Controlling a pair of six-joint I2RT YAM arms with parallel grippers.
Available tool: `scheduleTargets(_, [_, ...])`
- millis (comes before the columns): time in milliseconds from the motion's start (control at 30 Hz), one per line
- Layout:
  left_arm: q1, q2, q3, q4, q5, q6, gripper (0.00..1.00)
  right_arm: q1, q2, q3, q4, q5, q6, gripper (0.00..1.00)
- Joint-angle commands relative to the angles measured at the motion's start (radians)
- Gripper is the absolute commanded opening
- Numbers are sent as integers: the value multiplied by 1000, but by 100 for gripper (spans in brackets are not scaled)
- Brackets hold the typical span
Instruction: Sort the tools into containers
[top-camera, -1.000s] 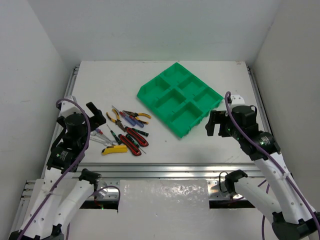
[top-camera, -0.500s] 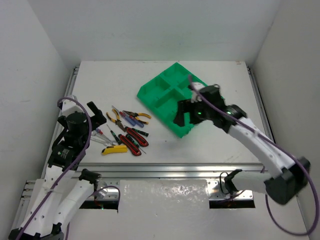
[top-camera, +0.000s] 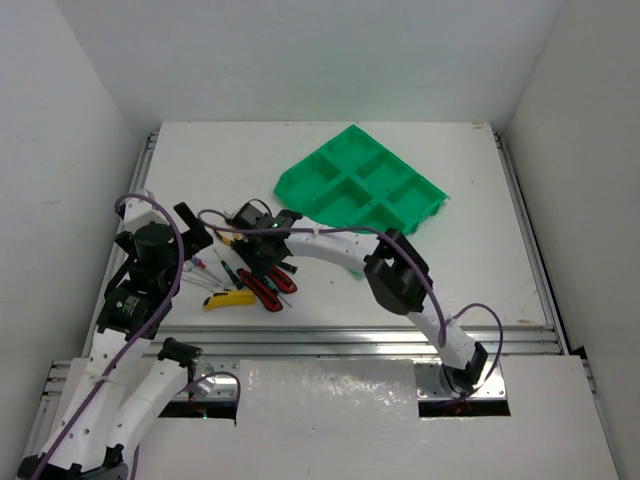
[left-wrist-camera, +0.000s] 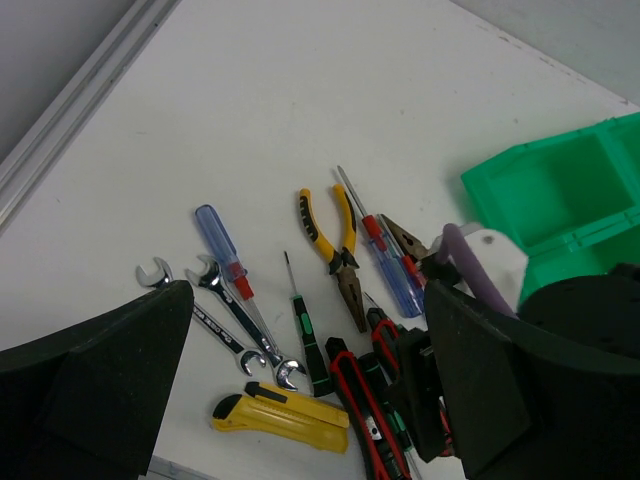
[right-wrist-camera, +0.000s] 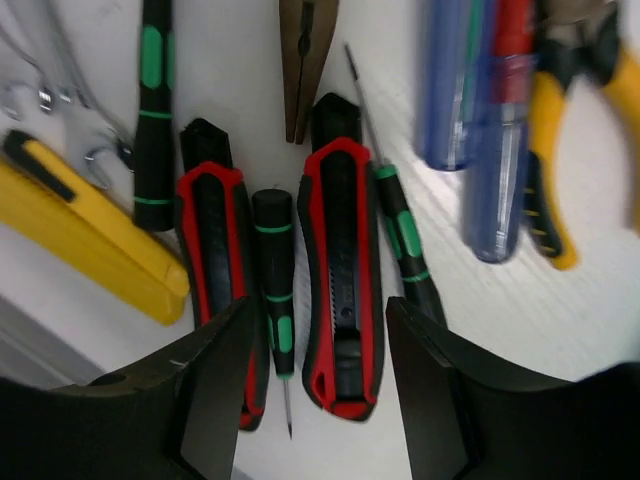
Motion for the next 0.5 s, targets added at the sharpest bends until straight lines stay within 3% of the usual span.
scheduleTargets(0, [8, -1, 12, 36, 6, 0, 99, -13, 10, 49, -55, 34, -23, 55])
scheduleTargets(467, [9, -8, 11, 40, 19, 3, 99, -1, 22, -99, 3, 55, -20, 39])
